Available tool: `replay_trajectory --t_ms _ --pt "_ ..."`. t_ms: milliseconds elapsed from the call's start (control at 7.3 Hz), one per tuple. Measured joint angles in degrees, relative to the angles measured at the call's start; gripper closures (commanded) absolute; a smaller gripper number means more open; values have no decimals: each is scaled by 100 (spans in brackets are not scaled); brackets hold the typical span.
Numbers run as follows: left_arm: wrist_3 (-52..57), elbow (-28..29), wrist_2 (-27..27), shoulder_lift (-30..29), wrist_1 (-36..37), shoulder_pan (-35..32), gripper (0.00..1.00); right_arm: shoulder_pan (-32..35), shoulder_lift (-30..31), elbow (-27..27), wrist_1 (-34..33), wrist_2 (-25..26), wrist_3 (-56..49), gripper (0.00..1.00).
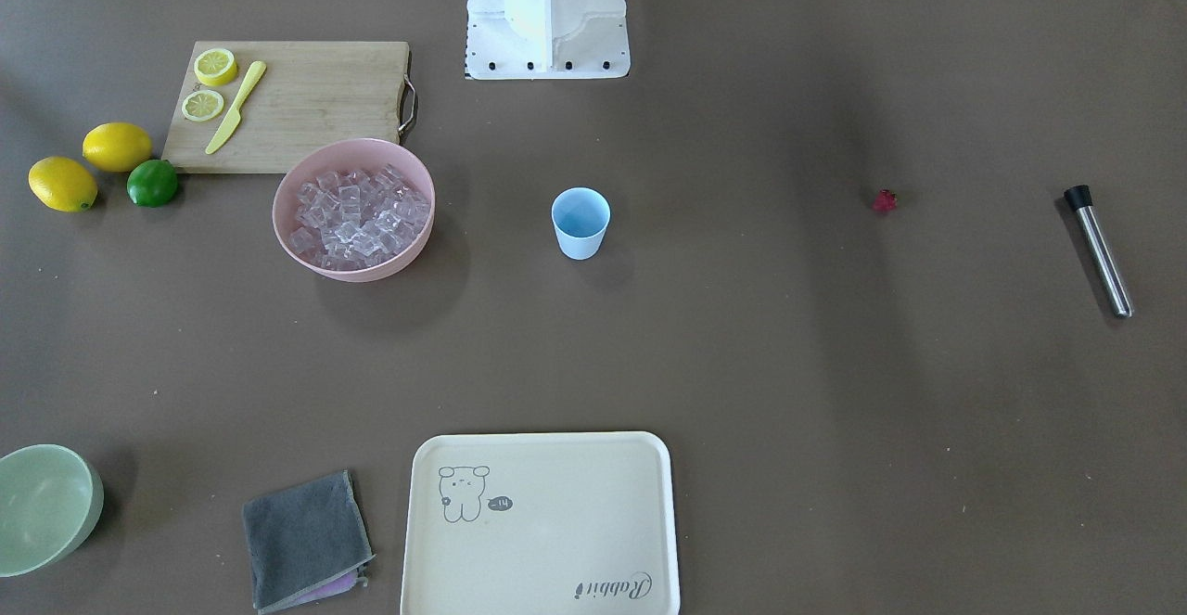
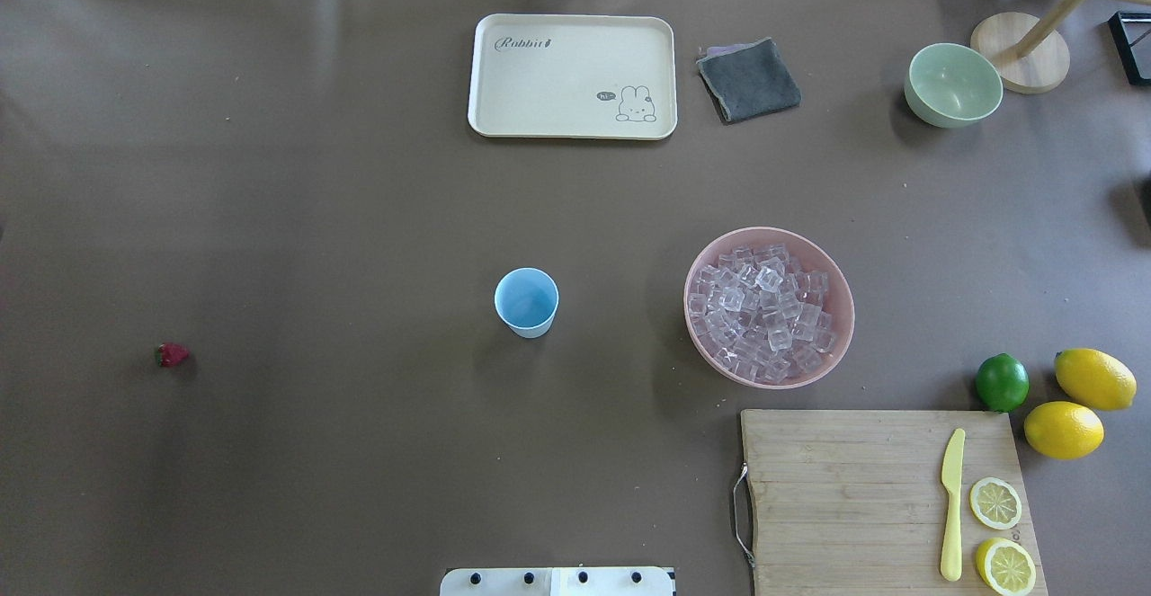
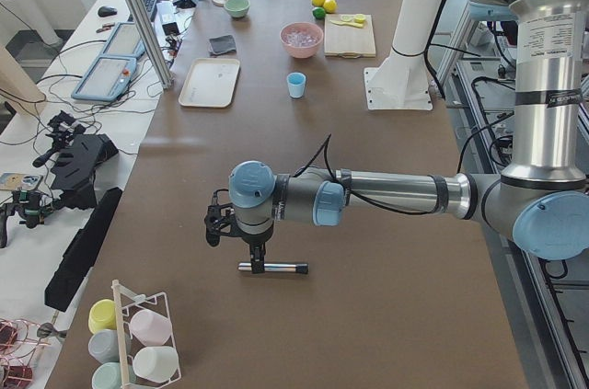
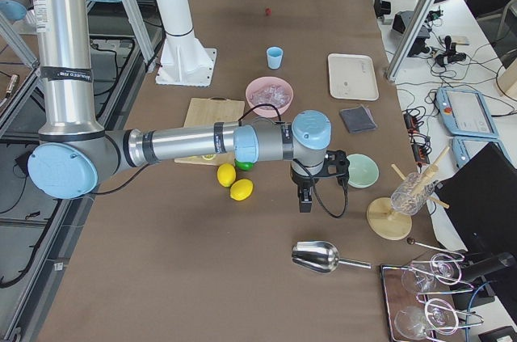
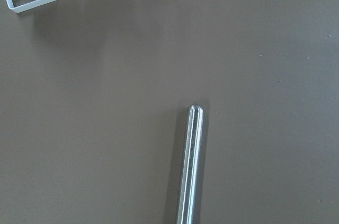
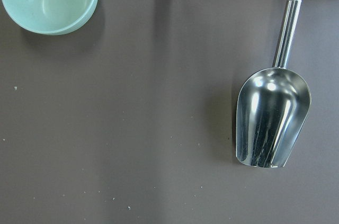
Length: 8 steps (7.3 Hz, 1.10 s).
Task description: Mash ice and strawberries in cup
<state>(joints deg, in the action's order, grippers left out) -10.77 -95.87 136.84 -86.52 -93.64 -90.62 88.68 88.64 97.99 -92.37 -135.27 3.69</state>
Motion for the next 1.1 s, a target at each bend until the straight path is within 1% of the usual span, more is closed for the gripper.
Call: replay_trajectory --t_ms 411,685,1096 --pt "-4 -18 0 -10 3 0 1 19 -16 27 0 -30 -8 0" --pt "-4 -43 6 8 4 -5 1 19 -135 54 -18 44 33 0" --pt "-4 -61 9 -1 3 -8 1 23 -148 76 -39 77 52 0"
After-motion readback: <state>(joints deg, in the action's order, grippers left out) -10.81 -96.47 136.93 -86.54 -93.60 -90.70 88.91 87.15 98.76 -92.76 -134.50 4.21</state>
